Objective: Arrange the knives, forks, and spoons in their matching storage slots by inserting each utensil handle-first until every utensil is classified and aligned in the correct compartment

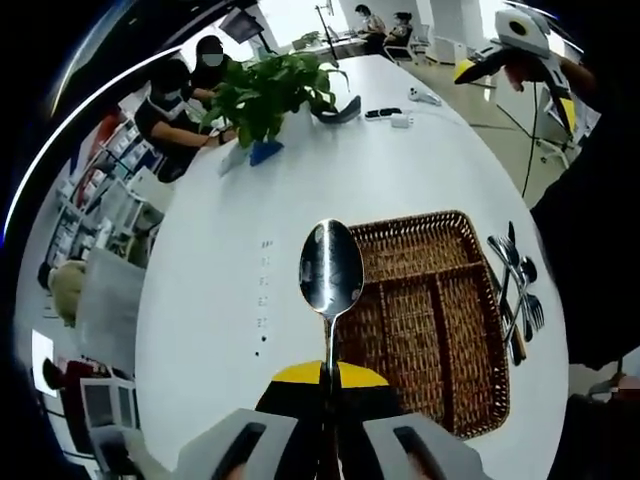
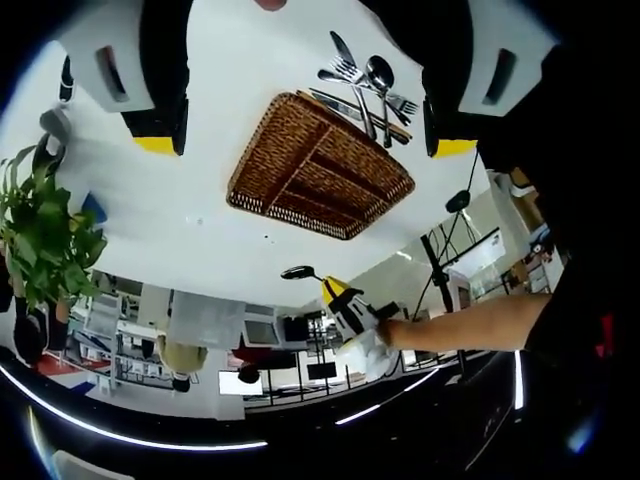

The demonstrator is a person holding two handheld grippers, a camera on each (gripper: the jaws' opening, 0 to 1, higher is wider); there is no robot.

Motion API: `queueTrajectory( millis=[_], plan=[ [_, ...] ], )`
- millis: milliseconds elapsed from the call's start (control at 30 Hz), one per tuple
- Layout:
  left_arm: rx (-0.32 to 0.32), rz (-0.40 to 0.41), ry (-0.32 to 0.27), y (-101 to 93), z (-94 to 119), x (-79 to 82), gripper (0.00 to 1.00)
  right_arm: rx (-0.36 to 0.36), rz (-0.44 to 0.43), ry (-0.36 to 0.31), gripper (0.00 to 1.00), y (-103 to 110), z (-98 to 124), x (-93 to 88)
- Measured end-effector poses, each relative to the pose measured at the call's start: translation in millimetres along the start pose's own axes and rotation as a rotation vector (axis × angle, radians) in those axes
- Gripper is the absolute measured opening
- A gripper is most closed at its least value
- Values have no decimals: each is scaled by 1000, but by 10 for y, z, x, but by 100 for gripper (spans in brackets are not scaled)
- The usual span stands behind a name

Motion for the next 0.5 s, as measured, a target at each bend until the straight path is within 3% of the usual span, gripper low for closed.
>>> queueTrajectory(
  millis=[267, 500],
  plan=[
    [12, -14, 5, -1, -110, -49, 0, -5, -2, 4, 99, -27, -24, -8],
    [18, 20, 9, 2, -231, -112, 0, -11, -12, 5, 99, -68, -35, -17]
  ],
)
Point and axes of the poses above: the point that each gripper's makers call its tool centre point, and the gripper's own axes: z roughly backward along the fingers, y roughly to its left, x roughly out of its top, the point moved 5 cm from there along z, roughly backward along the fingers, and after that the axes turned 9 degrees about x, right-handed, at the moved point
